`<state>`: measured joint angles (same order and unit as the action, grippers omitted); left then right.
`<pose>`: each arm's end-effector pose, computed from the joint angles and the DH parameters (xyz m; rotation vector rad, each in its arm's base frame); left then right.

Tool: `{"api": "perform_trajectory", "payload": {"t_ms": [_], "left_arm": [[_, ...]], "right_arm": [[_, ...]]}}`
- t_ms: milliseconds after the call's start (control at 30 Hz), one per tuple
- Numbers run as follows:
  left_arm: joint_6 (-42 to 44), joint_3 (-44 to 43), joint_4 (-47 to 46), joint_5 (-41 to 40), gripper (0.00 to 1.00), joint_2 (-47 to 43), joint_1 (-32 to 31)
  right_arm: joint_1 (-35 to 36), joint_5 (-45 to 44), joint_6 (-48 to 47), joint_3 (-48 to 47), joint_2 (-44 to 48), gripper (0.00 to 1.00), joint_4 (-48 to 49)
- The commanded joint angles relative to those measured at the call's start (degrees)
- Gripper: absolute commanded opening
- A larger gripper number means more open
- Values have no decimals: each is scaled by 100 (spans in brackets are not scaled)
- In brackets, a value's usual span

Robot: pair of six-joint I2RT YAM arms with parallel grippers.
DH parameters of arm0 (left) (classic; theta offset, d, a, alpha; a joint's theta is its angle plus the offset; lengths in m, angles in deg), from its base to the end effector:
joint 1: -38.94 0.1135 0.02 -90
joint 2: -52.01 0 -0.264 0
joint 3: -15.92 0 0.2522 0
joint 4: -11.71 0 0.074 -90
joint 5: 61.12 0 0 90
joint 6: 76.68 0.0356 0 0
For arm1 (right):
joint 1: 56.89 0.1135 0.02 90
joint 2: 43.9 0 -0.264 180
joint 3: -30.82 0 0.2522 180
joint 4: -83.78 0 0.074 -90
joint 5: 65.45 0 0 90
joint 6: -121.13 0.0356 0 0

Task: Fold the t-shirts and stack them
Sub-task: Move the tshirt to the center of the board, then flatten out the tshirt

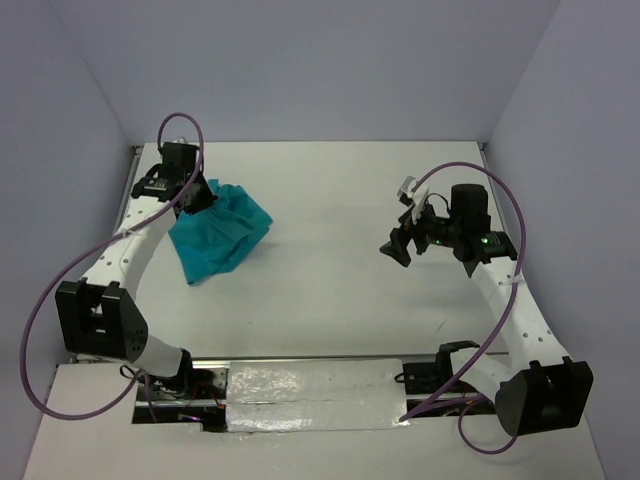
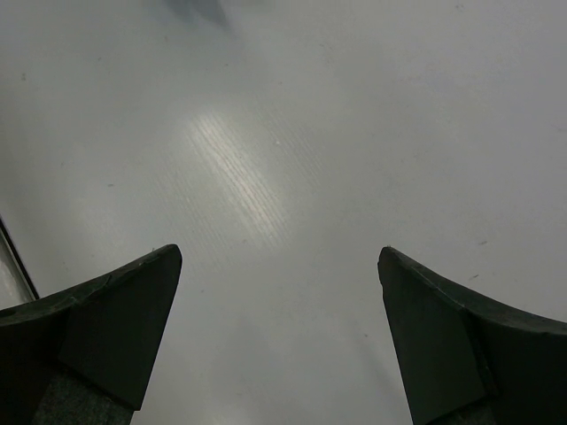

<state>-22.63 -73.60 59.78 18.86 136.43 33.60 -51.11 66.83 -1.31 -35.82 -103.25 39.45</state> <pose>0.3245 -0.0241 0.3243 -0.6949 2.2054 -0.1649 0.2122 0.0455 0.3122 -1.0379 1.7968 0.5326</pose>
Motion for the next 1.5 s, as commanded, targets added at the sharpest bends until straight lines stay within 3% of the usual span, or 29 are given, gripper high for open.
{"api": "perform_trajectory", "payload": {"t_ms": [0,133,267,500,933,1133,1267,1467], "left_arm": [[175,-201,191,421,0,-128,-98],[210,-298,-37,1115,0,-31,-388],[184,-447,-205,1678,0,276,-1090],[62,-702,-433,1758,0,925,-2355],[114,-1563,-363,1486,2,2517,-3543],[184,-1599,-389,1512,40,2834,-3816],[193,-1468,-538,1276,64,2580,-3886],[430,-976,-881,1204,76,1745,-3886]], "right_arm": [[29,70,19,-82,73,99,209],[37,8,10,-56,126,99,191],[37,17,28,-3,170,99,183],[37,-45,19,59,249,100,156],[37,-132,54,129,258,99,200],[37,-150,37,129,240,100,174],[28,-150,19,103,222,99,113],[29,-97,-51,41,179,99,-11]]}}
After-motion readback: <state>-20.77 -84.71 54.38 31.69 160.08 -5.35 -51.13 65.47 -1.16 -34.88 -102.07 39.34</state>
